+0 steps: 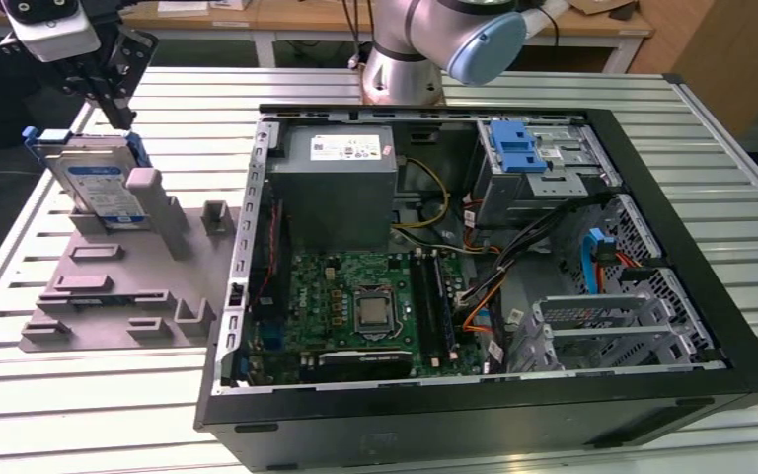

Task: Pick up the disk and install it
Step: 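Reach for the disk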

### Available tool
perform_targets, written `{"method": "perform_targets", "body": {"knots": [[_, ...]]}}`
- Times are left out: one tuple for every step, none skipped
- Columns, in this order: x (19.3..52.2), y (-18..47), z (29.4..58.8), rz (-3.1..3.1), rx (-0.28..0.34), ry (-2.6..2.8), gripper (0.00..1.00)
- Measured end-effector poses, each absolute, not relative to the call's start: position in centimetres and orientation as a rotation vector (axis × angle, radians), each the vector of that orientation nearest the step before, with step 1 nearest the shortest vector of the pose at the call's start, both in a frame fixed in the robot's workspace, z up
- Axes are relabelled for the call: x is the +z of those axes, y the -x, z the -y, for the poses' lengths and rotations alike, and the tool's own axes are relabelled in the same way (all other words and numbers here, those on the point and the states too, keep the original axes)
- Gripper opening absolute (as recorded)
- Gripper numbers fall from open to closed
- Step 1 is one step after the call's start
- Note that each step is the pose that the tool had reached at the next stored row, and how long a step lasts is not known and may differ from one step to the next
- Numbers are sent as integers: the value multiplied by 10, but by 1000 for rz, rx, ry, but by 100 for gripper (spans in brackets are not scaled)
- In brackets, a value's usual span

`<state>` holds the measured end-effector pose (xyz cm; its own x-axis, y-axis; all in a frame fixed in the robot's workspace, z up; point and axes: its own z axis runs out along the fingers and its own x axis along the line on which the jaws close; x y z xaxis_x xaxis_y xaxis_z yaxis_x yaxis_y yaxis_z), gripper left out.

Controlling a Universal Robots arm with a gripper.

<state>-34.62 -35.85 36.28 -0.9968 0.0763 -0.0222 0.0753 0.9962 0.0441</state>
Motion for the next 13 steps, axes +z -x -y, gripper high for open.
{"method": "perform_targets", "body": {"knots": [[363,347,358,-3115,67,-118,11],[363,348,357,-3115,68,-118,11],[363,349,357,-3115,67,-118,11],[362,351,356,-3115,67,-118,11],[362,353,356,-3115,67,-118,11],[362,354,355,-3115,67,-118,11],[362,355,355,-3115,67,-118,11],[362,357,354,-3115,67,-118,11],[362,358,354,-3115,67,-118,11],[362,359,354,-3115,68,-118,11],[362,359,353,-3115,67,-118,11],[361,360,353,-3115,68,-118,11],[361,361,353,-3115,68,-118,11]]}}
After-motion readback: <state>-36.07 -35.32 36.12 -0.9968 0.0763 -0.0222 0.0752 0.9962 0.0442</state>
